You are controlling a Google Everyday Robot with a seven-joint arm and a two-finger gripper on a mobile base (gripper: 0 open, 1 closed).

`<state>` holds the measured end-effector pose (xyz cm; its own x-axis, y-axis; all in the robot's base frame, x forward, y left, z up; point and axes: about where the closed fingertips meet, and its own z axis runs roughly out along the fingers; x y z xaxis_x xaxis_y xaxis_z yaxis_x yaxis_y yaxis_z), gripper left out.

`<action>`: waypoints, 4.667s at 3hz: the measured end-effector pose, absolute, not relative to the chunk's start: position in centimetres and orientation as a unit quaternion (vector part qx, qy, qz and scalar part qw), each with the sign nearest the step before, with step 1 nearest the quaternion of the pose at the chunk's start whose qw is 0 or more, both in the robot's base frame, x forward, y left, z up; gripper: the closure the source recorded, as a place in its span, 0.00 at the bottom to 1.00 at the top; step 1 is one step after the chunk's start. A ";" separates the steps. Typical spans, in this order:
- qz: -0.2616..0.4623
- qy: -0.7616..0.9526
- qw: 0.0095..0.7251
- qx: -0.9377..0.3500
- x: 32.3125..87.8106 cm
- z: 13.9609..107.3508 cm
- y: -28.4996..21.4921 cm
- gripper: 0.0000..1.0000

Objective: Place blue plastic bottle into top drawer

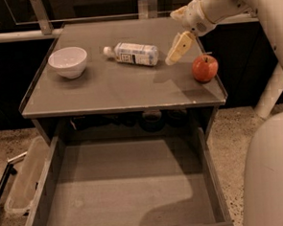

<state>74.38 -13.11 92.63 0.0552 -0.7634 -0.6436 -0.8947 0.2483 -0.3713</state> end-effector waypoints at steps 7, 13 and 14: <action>0.148 0.708 0.312 -0.616 77.5 87.6 -7.4 0.00; 0.154 0.722 0.282 -0.613 77.5 86.8 -5.5 0.89; 0.154 0.722 0.282 -0.613 77.5 86.8 -5.5 1.00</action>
Offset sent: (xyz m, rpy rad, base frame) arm 0.0395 0.0149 -0.0045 0.1237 0.0186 0.0750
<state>77.51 -5.47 86.77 -0.0902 -0.7979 -0.5959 -0.9718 0.2014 -0.1226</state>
